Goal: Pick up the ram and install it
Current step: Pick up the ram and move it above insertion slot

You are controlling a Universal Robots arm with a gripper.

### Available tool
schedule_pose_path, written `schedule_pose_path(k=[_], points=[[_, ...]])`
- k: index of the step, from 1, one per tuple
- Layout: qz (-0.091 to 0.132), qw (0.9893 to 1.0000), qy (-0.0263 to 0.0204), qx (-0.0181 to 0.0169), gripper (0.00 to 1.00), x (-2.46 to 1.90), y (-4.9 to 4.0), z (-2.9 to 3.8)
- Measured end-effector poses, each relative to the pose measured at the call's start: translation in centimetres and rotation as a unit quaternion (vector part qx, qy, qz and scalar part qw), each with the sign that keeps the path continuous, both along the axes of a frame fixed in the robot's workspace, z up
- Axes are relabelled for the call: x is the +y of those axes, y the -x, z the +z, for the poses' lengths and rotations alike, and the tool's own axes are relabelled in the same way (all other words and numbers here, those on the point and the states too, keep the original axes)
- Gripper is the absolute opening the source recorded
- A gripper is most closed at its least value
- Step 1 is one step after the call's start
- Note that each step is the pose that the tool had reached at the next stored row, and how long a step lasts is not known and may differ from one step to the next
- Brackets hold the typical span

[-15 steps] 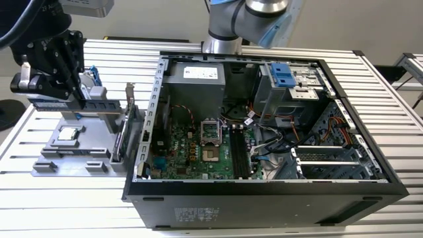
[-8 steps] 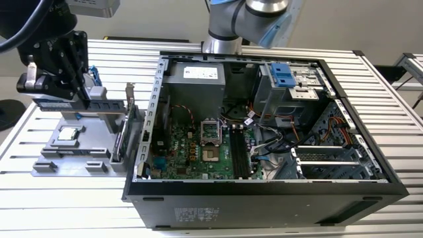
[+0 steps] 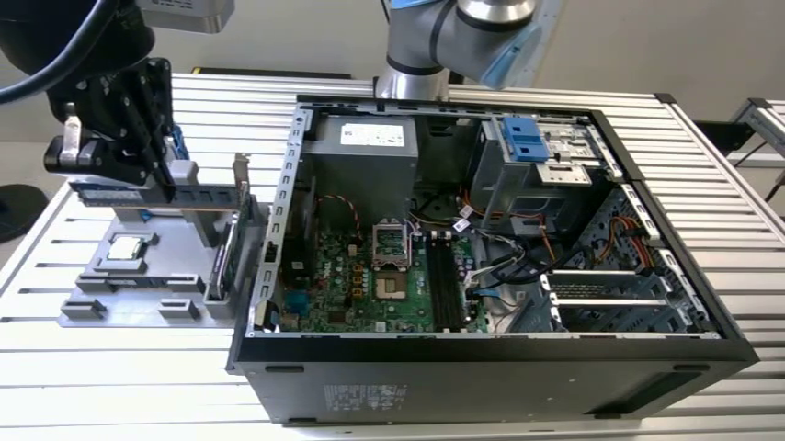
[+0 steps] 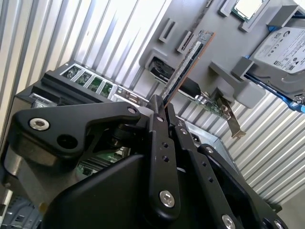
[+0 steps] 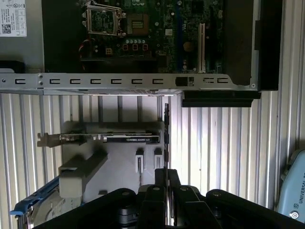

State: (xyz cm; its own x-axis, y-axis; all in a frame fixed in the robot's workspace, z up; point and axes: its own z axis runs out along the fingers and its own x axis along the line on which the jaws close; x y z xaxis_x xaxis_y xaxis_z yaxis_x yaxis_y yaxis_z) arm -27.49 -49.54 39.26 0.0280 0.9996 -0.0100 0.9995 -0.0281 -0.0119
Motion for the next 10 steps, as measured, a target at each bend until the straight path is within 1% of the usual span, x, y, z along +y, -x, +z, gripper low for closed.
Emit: schedule_pose_path(k=[10], points=[[0.0, 1.0, 0.0008, 0.0, 0.0, 0.0, -0.87, 0.0]])
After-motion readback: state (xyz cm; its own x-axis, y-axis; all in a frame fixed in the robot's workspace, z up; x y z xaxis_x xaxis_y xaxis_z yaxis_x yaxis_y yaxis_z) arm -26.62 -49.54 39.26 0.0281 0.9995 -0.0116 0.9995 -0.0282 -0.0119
